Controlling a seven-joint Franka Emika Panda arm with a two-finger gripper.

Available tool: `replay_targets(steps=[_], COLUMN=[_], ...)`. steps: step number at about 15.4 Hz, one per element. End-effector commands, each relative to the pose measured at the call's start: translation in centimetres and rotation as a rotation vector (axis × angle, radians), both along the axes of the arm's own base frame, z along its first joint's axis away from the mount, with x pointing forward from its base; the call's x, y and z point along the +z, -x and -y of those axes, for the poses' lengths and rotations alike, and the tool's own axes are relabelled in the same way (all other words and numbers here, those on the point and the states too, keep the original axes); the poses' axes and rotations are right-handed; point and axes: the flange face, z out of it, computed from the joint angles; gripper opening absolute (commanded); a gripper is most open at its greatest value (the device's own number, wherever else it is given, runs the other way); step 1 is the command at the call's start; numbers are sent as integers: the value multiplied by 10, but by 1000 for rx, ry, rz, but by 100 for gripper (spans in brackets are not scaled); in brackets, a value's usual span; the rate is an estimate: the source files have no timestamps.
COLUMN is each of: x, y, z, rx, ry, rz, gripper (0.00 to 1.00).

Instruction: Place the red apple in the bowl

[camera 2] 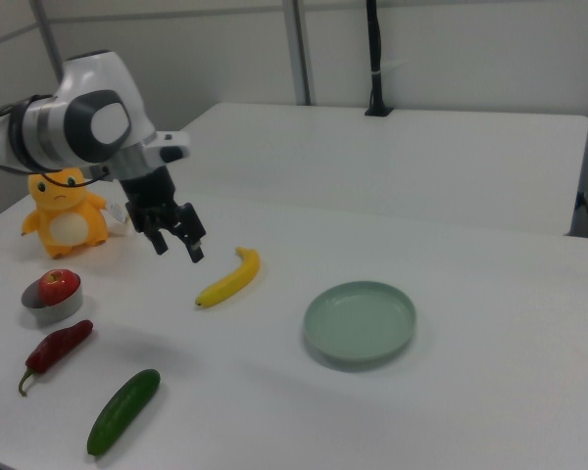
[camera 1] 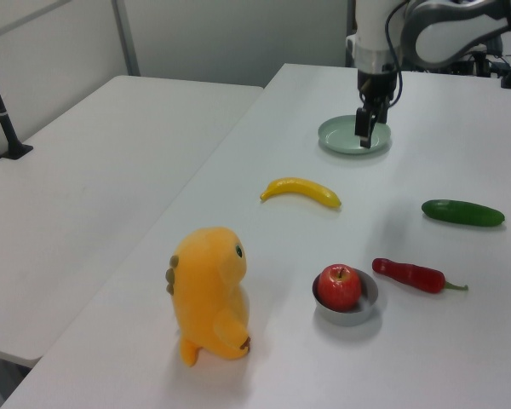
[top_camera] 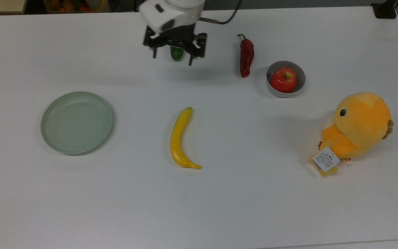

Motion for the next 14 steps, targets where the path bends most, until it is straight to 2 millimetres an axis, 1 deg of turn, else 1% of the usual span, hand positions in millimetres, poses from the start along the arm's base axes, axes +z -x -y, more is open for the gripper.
replay_targets(steps=[1,3,5,9,11,14], x=[29,36,33,36,34,36], y=[11,18,20,18,16,18], z=[44,54,55,62,65,69], rx=[-67,-65,-75,-76,-67,-44], ry=[-132,-179,-187,-197,-195,-194], rz=[34,29,22,36,34,29], gripper=[100,100,100,100,100,100])
